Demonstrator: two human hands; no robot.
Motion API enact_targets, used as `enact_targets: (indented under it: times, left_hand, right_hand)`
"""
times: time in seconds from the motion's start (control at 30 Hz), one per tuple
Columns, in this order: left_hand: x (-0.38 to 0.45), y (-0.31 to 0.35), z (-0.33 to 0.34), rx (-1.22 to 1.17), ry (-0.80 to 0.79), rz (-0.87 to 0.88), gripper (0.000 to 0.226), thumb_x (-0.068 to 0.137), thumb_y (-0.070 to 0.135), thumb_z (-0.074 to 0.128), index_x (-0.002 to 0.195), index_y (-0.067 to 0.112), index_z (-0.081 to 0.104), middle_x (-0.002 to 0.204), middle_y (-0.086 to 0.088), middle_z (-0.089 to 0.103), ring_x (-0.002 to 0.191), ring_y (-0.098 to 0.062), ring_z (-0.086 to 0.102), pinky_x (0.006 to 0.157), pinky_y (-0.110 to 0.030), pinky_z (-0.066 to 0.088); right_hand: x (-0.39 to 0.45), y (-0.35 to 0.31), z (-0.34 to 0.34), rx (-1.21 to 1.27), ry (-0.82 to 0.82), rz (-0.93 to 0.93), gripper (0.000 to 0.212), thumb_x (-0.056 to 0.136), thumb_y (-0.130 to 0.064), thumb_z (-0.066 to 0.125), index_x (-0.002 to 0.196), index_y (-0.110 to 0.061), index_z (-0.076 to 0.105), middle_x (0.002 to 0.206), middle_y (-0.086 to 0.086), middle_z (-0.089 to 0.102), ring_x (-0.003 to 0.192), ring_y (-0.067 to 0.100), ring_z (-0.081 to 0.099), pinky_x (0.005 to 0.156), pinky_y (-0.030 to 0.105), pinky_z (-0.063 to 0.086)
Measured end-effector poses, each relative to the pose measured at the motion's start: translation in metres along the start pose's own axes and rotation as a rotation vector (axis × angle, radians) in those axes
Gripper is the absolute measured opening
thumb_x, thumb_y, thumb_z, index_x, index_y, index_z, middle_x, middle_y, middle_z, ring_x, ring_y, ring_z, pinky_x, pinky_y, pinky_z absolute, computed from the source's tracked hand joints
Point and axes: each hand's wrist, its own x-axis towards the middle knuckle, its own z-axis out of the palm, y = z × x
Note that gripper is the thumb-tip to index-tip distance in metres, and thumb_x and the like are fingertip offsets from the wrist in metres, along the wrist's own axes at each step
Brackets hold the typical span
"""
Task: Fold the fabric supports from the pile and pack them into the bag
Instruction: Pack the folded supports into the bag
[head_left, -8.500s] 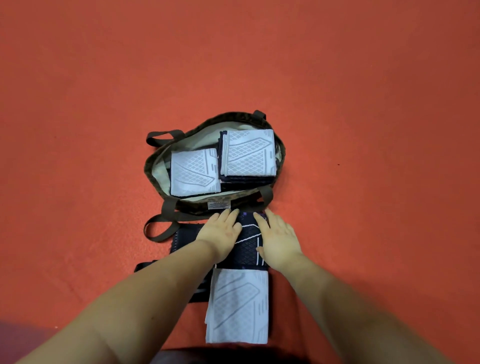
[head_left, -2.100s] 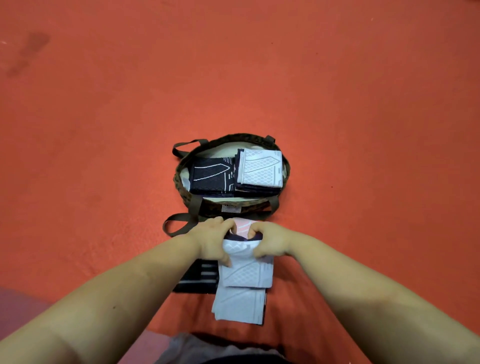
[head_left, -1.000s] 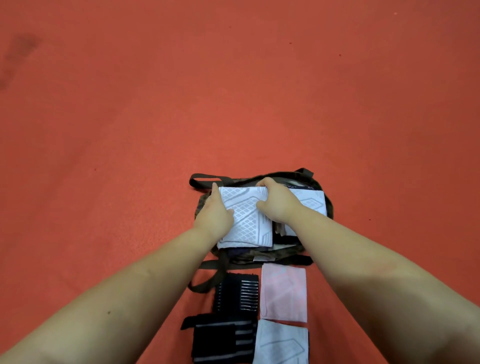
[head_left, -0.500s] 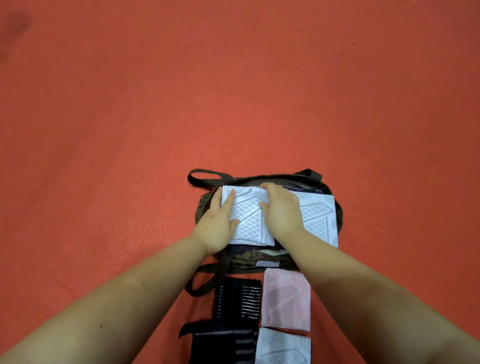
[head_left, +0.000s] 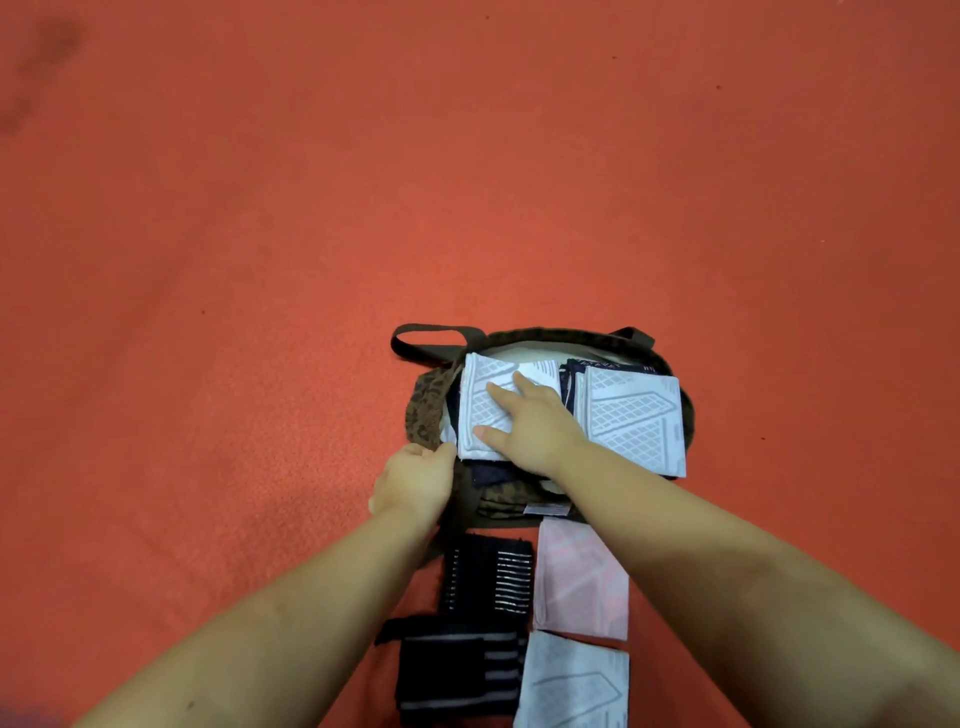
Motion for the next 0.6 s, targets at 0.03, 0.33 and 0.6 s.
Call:
enact_targets:
  times: [0.03, 0.33, 0.6]
  left_hand:
    - [-0.001, 0.001, -0.002, 0.045, -0.024, 0.014, 0.039, 0.057, 0.054, 0.049, 0.066, 0.017, 0.057, 0.079, -0.004, 0.069, 0.085, -0.03, 0.065, 0.085, -0.043, 0.052]
    - [-0.01, 0.004, -0.039, 0.157, -0.203, 0.226, 0.03, 0.059, 0.036, 0.065, 0.039, 0.017, 0.053, 0.041, 0.008, 0.05, 0.057, -0.024, 0.049, 0.065, -0.032, 0.04]
    - [-0.006, 0.03, -0.046, 0.559, -0.031, 0.334, 0.027, 0.081, 0.037, 0.055, 0.094, 0.013, 0.06, 0.096, -0.009, 0.065, 0.097, -0.032, 0.06, 0.085, -0.035, 0.046]
  right_hand:
    - [0.0, -0.001, -0.002, -0.003, -0.016, 0.009, 0.068, 0.093, -0.052, 0.047, 0.15, -0.029, 0.019, 0.16, 0.003, 0.001, 0.145, 0.024, 0.002, 0.116, 0.037, 0.014]
    - [0.01, -0.01, -0.014, -0.046, -0.099, 0.082, 0.071, 0.09, -0.051, 0.053, 0.149, -0.027, 0.022, 0.159, 0.007, 0.004, 0.145, 0.028, 0.006, 0.117, 0.039, 0.016]
    - [-0.007, -0.018, 0.005, -0.151, 0.0, 0.079, 0.071, 0.091, -0.05, 0.051, 0.15, -0.031, 0.016, 0.16, 0.005, -0.001, 0.145, 0.026, 0.004, 0.116, 0.038, 0.015]
